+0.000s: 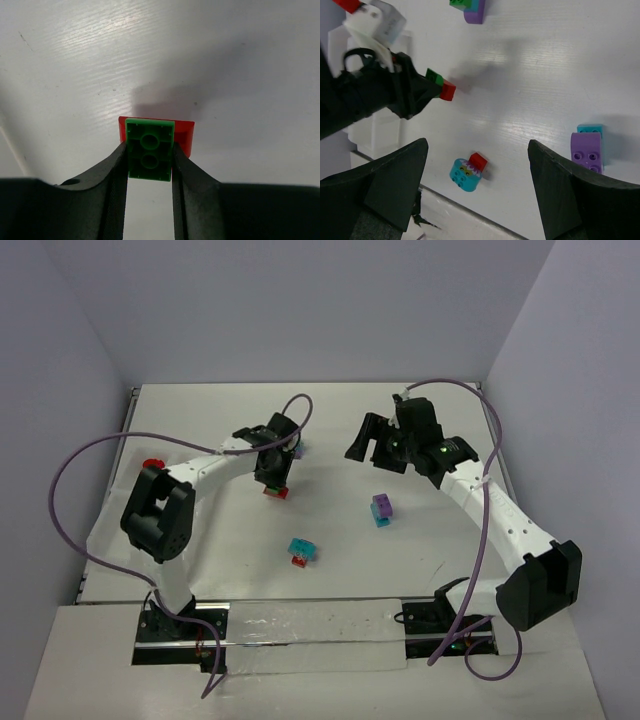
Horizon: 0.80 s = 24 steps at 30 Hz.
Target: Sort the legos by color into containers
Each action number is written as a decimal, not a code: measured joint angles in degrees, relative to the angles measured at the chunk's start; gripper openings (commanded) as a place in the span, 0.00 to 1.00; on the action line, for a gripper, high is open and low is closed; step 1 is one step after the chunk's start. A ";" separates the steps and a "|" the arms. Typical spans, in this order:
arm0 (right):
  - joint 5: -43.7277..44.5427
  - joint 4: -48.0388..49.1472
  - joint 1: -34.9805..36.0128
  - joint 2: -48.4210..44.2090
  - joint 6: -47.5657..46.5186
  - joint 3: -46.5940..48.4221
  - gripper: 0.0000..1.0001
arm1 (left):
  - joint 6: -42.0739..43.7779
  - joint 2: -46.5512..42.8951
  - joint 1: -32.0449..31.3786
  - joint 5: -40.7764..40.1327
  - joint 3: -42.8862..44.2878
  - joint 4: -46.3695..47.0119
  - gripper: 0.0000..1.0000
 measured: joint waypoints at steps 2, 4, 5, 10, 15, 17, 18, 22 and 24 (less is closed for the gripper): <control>-0.77 0.12 0.06 0.04 -0.56 0.00 0.88 | -1.15 -3.29 1.68 3.68 0.53 -0.47 0.00; -1.44 0.46 0.32 0.04 -1.10 0.02 0.88 | -2.53 -7.34 3.89 8.14 1.34 -0.08 0.00; -1.76 0.60 0.43 0.04 -1.36 0.02 0.88 | -3.25 -9.33 4.94 10.27 1.65 0.39 0.00; -2.95 1.40 1.72 0.04 -2.56 0.02 0.88 | -8.44 -16.13 7.53 18.07 2.23 3.61 0.00; -3.05 1.50 3.00 0.04 -2.96 0.07 0.88 | -13.94 -14.92 6.70 16.02 2.81 2.90 0.00; -2.78 1.50 3.13 0.04 -3.06 0.07 0.88 | -15.76 -13.05 6.34 12.14 2.82 1.34 0.00; -2.50 1.46 3.17 0.04 -3.10 0.07 0.88 | -16.79 -12.10 6.15 10.27 2.80 0.46 0.00; -1.58 1.41 3.17 0.04 -3.10 0.07 0.88 | -21.63 -8.95 5.00 2.13 1.69 -2.33 0.00; -1.19 1.41 3.19 0.04 -3.08 0.05 0.87 | -24.19 -8.13 4.04 -0.64 0.70 -2.68 0.00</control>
